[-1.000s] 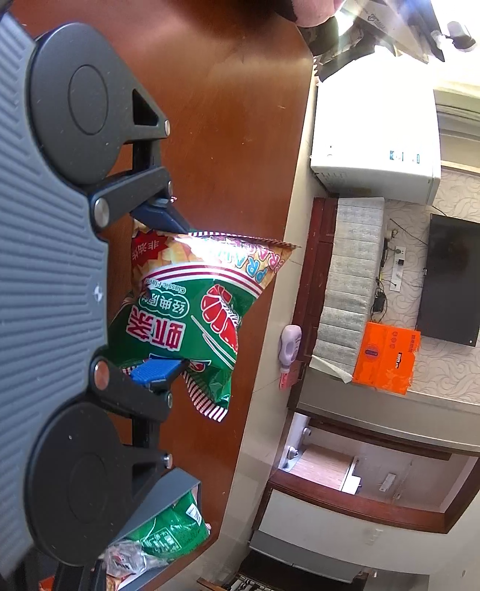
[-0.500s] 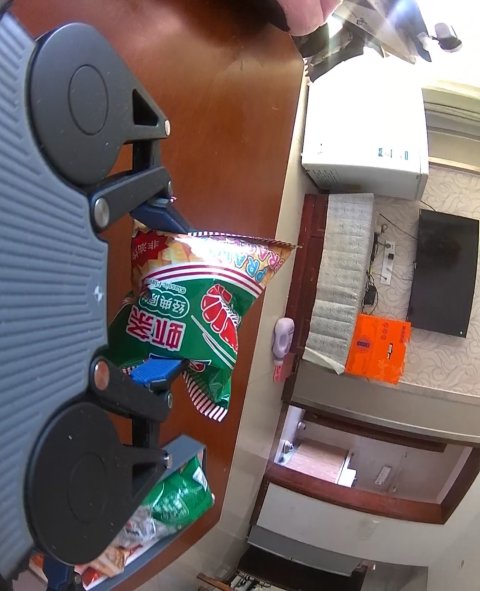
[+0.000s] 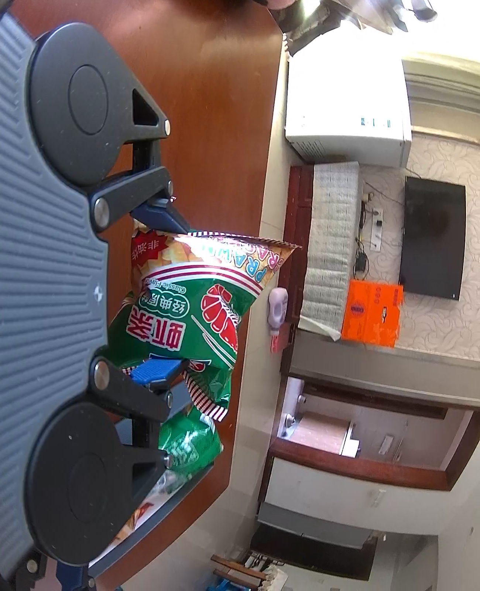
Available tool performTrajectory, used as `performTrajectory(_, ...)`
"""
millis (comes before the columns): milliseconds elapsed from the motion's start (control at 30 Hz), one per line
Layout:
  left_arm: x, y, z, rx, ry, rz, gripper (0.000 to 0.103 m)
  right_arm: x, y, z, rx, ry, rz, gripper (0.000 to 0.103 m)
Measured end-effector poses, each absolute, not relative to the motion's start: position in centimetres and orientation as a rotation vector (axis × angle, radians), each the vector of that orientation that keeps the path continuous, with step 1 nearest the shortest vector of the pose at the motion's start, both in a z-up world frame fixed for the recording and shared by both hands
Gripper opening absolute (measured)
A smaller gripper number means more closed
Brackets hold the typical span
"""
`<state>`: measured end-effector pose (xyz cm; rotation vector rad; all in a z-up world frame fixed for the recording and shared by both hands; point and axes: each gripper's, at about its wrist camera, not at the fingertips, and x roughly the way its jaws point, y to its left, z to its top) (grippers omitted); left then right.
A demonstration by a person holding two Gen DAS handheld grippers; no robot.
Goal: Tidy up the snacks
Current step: 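Carry the shrimp-chip bag and wrapped pastry over the box tray with both grippers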
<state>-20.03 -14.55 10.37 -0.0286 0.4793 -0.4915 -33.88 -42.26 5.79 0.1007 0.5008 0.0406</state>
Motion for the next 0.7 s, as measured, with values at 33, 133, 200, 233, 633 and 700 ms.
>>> performTrajectory(33,-20.3,-15.0,10.4,-0.026,0.478,-0.497,0.074,-34.1,-42.5,5.8,0.103,0.500,0.036,0.037)
performTrajectory(133,-20.9,-16.4,10.4,-0.019,0.475,-0.512,0.074,-34.7,-43.4,5.9,0.107,0.496,0.024,0.037)
performTrajectory(200,-21.0,-17.0,10.4,-0.018,0.475,-0.523,0.074,-35.0,-43.9,5.9,0.108,0.496,0.016,0.037)
performTrajectory(233,-21.2,-17.5,10.4,-0.016,0.476,-0.529,0.074,-35.2,-44.0,5.9,0.109,0.496,0.012,0.037)
performTrajectory(633,-21.9,-20.0,10.3,0.006,0.469,-0.568,0.074,-36.4,-45.9,6.0,0.121,0.493,-0.018,0.037)
performTrajectory(700,-22.0,-20.2,10.3,0.009,0.466,-0.574,0.074,-36.7,-46.0,6.0,0.122,0.491,-0.023,0.037)
